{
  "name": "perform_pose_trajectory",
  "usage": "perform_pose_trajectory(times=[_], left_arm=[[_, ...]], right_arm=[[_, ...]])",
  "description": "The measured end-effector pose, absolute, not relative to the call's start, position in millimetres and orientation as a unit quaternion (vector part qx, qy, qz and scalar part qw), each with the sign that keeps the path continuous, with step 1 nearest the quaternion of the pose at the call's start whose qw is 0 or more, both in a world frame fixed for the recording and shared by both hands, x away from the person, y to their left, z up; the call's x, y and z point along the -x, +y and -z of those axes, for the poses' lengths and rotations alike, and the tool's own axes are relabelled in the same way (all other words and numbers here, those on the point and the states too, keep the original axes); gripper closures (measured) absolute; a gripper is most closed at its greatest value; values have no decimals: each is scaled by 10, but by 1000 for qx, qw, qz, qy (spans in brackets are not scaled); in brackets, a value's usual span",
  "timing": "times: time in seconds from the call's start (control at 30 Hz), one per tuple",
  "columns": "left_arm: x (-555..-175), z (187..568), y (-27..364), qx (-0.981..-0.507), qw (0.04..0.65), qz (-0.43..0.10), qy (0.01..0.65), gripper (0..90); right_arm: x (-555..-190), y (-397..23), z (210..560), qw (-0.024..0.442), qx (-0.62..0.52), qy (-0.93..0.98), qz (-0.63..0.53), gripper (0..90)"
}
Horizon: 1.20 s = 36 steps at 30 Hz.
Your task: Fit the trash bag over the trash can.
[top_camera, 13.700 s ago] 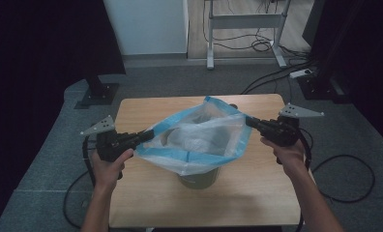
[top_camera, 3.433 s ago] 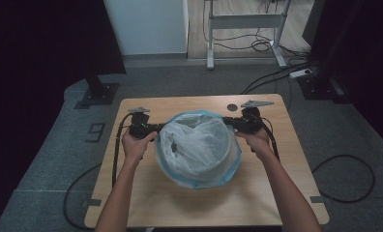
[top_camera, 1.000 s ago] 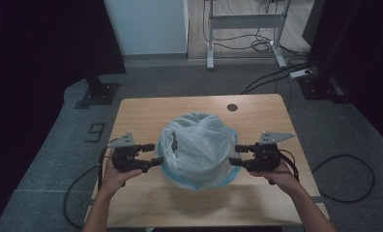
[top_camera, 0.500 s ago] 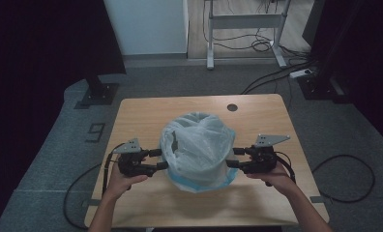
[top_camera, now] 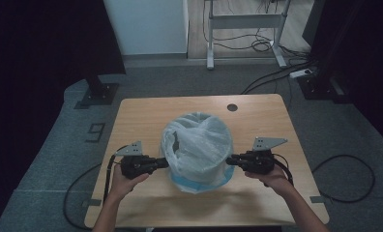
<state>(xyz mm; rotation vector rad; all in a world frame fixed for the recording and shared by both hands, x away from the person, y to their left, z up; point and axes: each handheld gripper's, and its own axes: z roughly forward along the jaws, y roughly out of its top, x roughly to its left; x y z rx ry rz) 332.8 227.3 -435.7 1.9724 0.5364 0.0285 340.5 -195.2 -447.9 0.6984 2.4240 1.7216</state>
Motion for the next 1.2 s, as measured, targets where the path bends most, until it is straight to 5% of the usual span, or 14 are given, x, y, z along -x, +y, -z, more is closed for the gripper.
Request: perform_pose_trajectory(times=[0.1,0.63,0.87,0.97,1.2], left_arm=[[-3333,4381,2268,-823,522,-7,225,900],[-3394,4642,2227,-835,482,0,266,900],[-3387,4640,2228,-840,470,-9,269,900],[-3341,4594,2288,-836,465,-47,288,612],[-3296,4512,2508,-819,485,-67,299,395]], right_arm=[[-3403,-1953,4497,50,-229,792,-563,880],[-3453,-1882,4742,59,-252,813,-522,879],[-3448,-1897,4762,65,-260,808,-525,742],[-3418,-1916,4723,72,-270,797,-535,503],[-3330,-2057,4667,77,-279,774,-564,357]])
